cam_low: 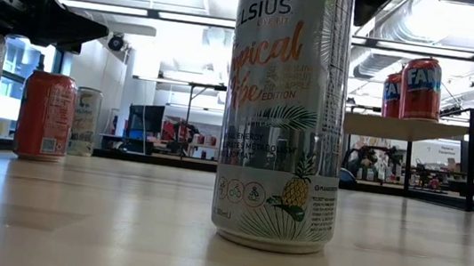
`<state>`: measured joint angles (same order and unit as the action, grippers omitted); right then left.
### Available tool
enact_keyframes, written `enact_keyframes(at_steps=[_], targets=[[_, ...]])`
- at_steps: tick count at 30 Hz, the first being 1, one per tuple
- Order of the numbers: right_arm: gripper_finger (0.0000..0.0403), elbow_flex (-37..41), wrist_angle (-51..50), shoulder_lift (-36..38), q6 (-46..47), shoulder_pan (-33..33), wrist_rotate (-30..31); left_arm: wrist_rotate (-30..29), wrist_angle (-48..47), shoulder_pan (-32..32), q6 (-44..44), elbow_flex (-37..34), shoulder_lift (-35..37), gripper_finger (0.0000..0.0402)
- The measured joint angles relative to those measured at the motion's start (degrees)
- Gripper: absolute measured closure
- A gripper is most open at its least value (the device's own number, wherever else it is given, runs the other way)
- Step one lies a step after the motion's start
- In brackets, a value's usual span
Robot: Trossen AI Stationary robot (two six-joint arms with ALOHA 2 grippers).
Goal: Place canned beverage on shelf
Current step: Put the white soda can on the shelf
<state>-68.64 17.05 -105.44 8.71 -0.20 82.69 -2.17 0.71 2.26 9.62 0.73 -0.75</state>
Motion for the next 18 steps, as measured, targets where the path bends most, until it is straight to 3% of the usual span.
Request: enact_keyframes(at_steps=[12,18], targets=[[0.0282,0.09,-12.16,5.54,25.74,-4.27,-12.48,-0.02,0.00,0.01,-0.01,0.00,0.00,0.0398],[0.0324,-4.33,-26.49,6.44,27.39,-5.43,-12.47,0.00,0.00,0.02,-0.01,0.00,-0.01,0.0398]])
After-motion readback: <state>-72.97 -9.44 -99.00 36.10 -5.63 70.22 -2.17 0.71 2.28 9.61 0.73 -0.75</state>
